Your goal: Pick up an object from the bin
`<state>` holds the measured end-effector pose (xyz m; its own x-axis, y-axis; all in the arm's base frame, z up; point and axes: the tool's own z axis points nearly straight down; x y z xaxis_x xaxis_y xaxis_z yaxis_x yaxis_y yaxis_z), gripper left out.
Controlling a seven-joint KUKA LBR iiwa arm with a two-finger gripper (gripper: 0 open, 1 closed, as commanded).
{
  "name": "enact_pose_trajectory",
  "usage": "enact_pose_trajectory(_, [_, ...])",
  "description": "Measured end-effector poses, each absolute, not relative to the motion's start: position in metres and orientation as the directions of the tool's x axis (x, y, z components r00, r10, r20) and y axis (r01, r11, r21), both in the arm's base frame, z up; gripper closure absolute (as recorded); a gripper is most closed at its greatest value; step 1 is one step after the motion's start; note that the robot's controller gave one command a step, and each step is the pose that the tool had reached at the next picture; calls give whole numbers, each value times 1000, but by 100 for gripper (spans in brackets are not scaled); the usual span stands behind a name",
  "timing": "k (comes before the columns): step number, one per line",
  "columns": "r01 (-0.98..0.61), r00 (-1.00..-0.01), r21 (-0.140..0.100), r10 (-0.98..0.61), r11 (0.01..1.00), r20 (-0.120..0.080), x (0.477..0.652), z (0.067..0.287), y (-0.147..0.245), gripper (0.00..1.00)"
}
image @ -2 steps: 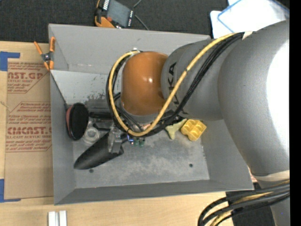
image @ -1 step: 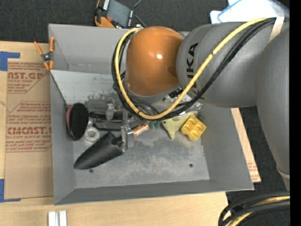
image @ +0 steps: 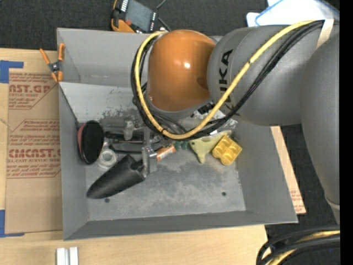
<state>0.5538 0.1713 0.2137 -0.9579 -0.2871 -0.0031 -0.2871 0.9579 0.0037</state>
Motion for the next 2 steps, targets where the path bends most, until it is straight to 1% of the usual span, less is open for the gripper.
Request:
enact_pose_trajectory(1, [-243,-970,5,-243,970,-4,573,141,194,0])
enact_pose_trajectory(2, [-290,-957,3,-290,957,-18,564,132,181,0])
